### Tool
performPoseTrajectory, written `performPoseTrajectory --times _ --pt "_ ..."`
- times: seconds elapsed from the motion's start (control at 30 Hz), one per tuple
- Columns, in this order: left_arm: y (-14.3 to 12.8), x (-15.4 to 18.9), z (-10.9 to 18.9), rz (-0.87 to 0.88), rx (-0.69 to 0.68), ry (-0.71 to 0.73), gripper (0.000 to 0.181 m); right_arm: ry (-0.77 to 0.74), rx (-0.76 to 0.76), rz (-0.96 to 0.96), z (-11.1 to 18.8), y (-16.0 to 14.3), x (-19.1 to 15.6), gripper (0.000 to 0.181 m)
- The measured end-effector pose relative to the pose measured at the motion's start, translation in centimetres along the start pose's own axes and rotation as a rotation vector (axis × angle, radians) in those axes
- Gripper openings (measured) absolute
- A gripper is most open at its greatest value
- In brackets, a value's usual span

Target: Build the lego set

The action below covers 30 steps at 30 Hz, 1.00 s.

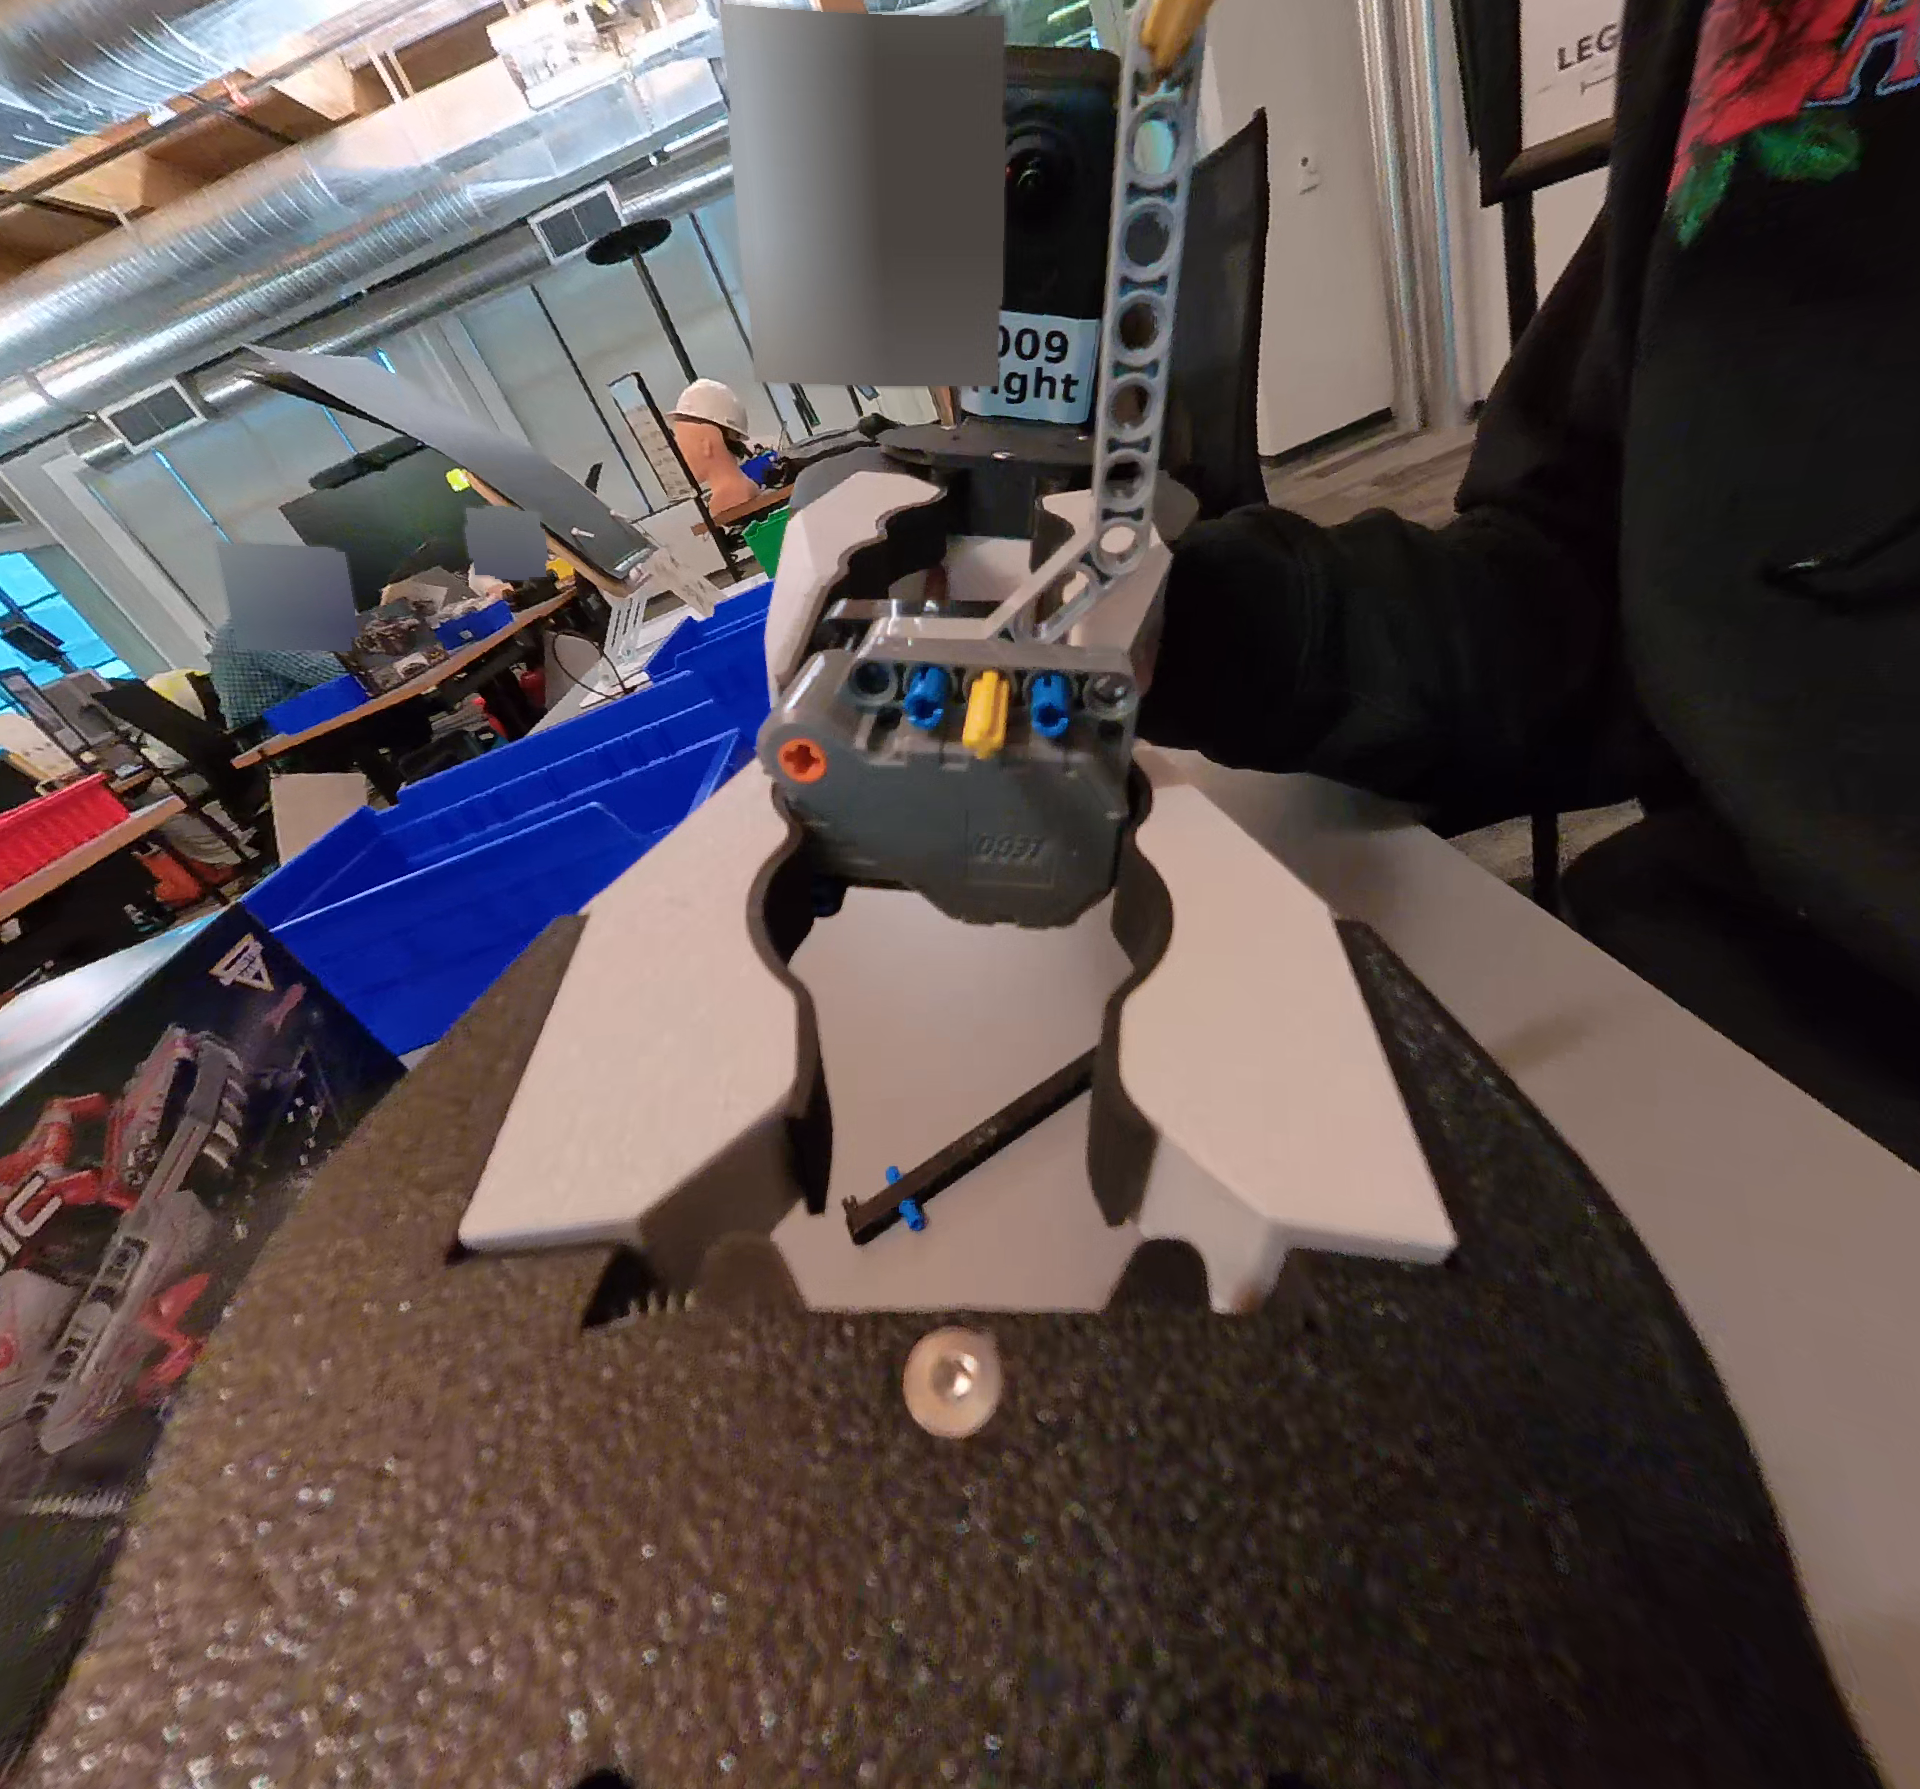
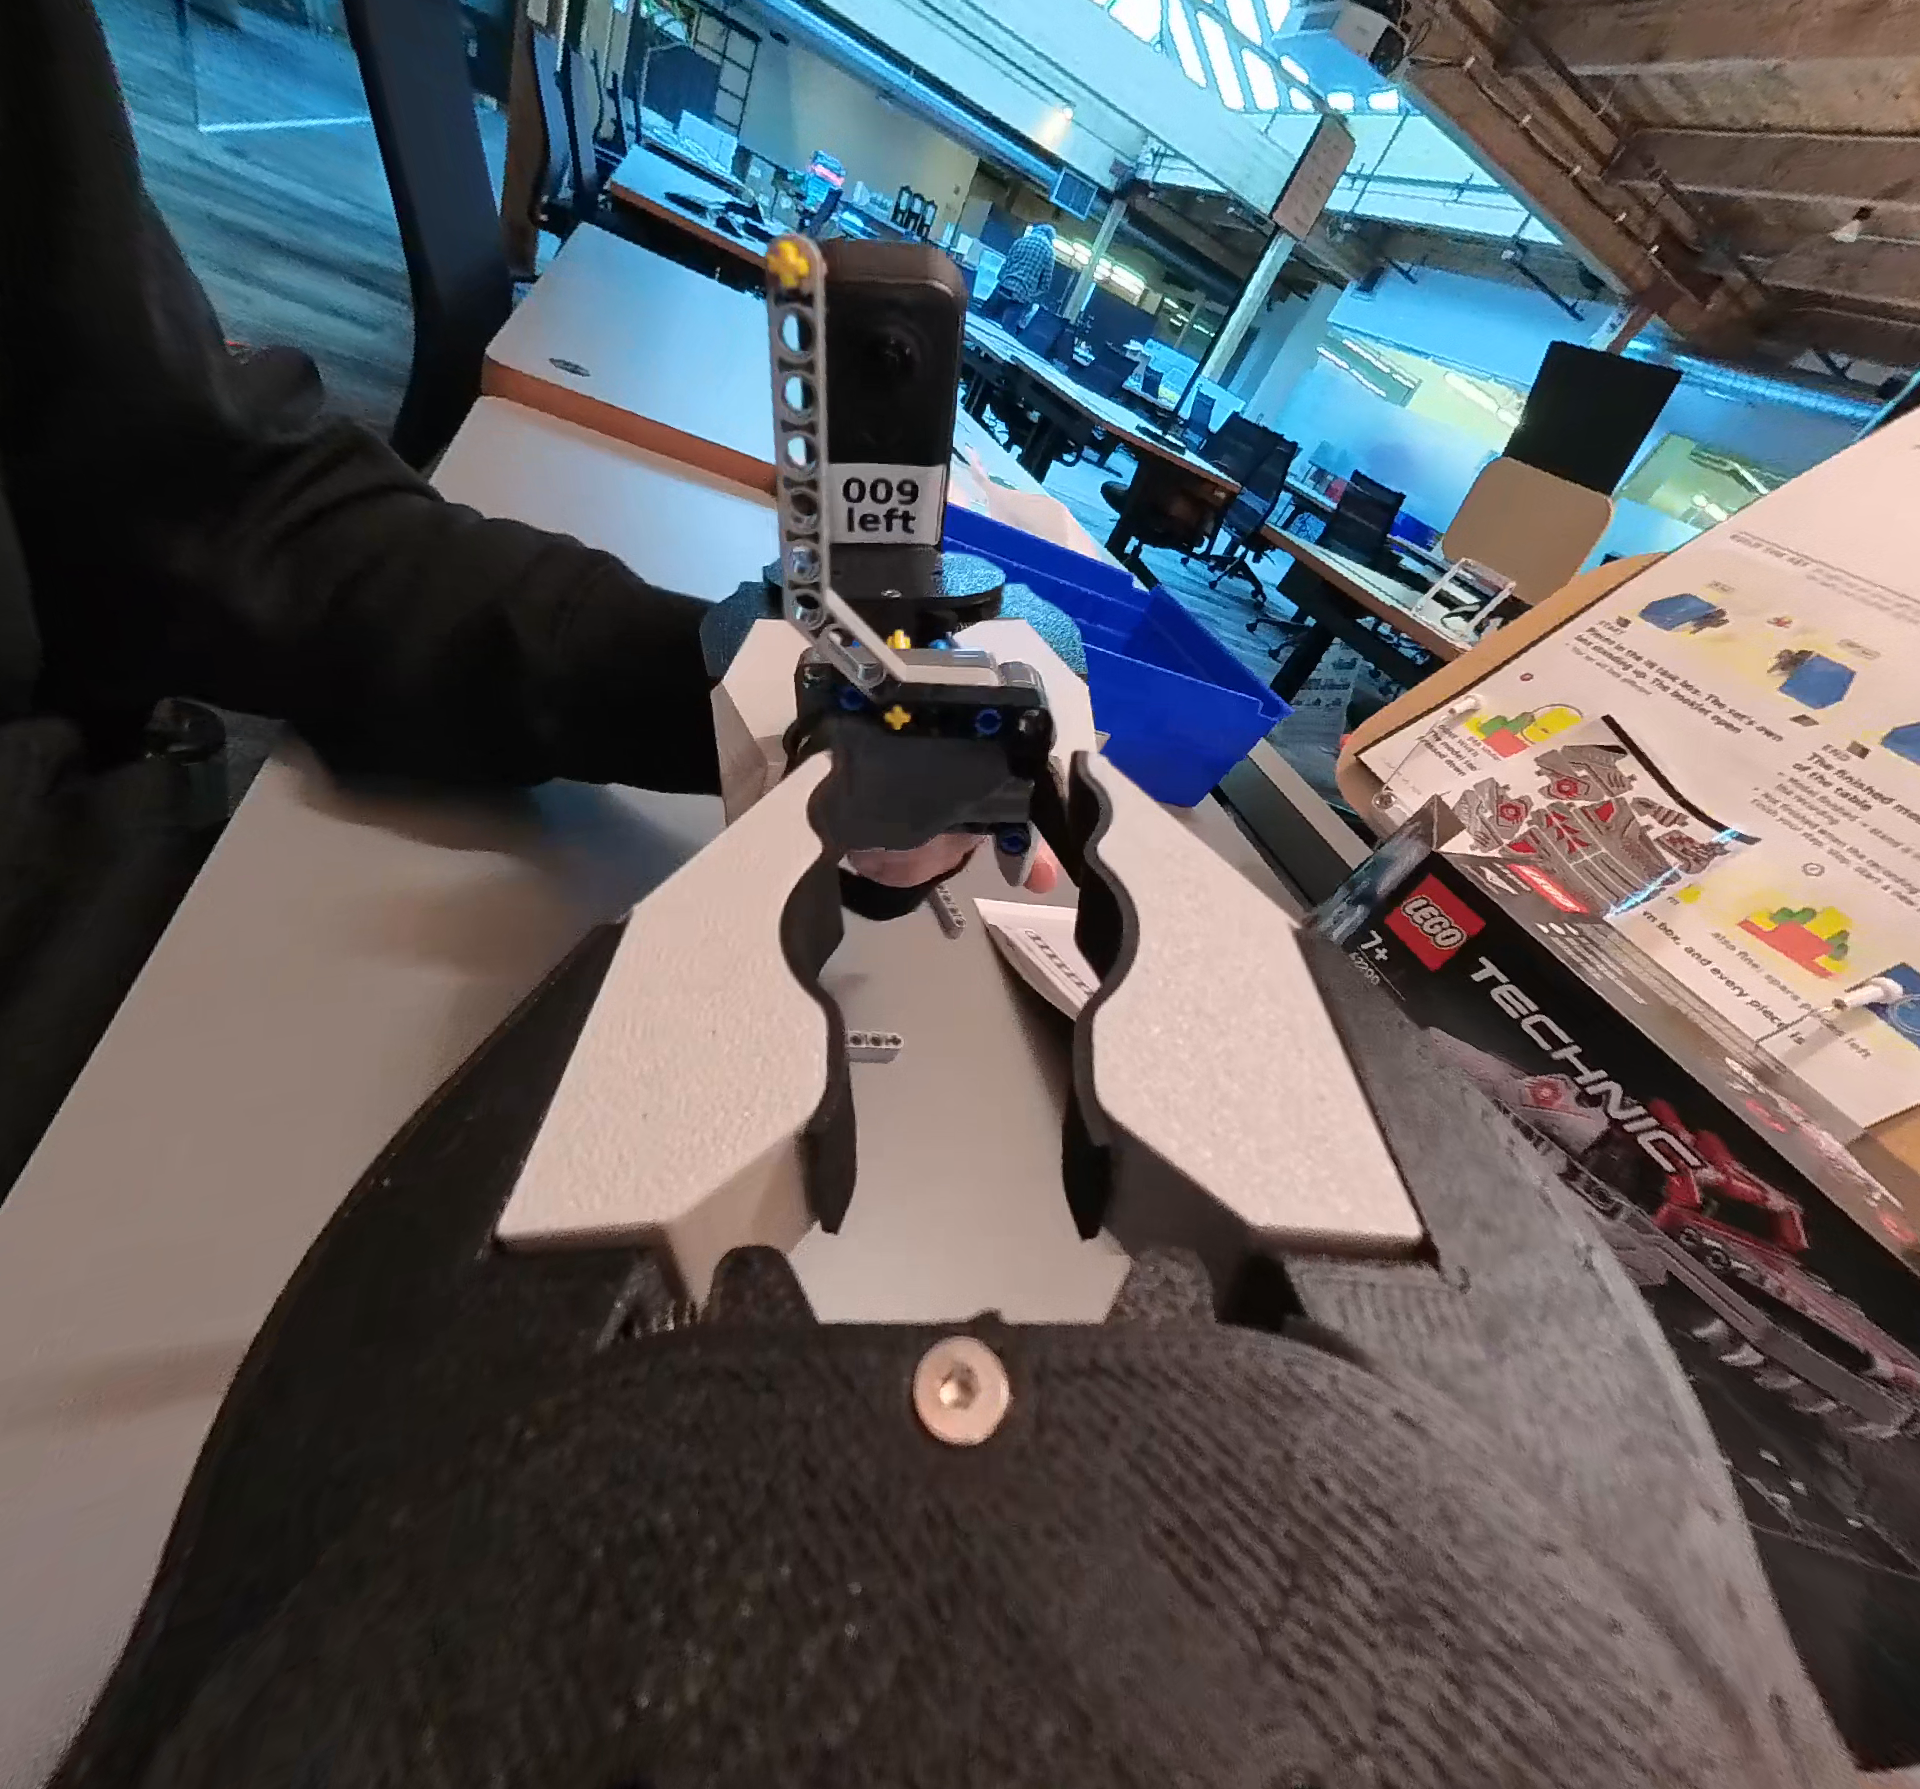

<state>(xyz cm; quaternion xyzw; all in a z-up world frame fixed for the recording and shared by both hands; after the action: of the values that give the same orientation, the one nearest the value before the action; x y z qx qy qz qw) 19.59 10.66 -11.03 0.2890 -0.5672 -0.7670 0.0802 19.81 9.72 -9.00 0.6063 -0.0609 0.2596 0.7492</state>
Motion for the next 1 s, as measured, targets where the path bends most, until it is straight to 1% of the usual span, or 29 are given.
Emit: performPoseTrajectory --times 0.17,0.27,0.33,0.4,0.43,0.6,0.67,0.83,0.93,1.0 --pt "-0.4 0.3 0.1 -0.01 -0.004 -0.019 0.054 0.041 0.024 0.008 -0.3 0.2 -0.7 0.044" --pt "-0.7 0.6 0.2 -0.011 -0.015 -0.035 0.054 0.06 0.018 -0.002 -0.6 -0.1 -0.9 0.043" --pt "-1.0 0.7 0.2 -0.021 -0.034 -0.04 0.054 0.065 0.021 -0.002 -0.6 -0.3 -0.9 0.04" --pt "-1.2 1.0 0.2 -0.03 -0.056 -0.053 0.054 0.072 0.027 -0.005 -0.6 -0.5 -0.8 0.032" --pt "-1.4 1.1 0.2 -0.03 -0.066 -0.055 0.054 0.079 0.031 -0.005 -0.6 -0.6 -0.9 0.032" --pt "-1.8 0.8 0.3 -0.025 -0.091 -0.019 0.054 0.076 0.032 -0.013 -0.9 -0.8 -0.9 0.037" --pt "-2.1 0.8 0.3 -0.03 -0.107 -0.007 0.054 0.081 0.028 -0.011 -1.1 -1.0 -1.0 0.037" --pt "-3.7 0.6 0.3 -0.038 -0.227 0.025 0.054 0.043 -0.039 0.048 -1.6 -2.5 -0.8 0.029" --pt "-4.5 0.5 0.3 -0.049 -0.283 0.049 0.053 0.05 -0.04 0.046 -1.9 -3.1 -0.8 0.03" --pt "-5.3 0.0 0.5 -0.059 -0.334 0.088 0.054 0.003 -0.072 0.064 -2.3 -3.8 -0.4 0.029"
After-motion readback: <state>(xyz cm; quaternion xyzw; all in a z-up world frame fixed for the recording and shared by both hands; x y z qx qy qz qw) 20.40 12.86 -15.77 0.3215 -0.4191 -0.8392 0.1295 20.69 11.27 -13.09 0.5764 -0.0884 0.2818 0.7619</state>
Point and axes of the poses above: each gripper's, where its closed fingertips meet, z back along the fingers, y out of its top, x = y × z across the jaws, the point moved 2 cm from there along z, back along the fingers, and after that the axes turned 15 degrees about -x, right-handed, at the moved point
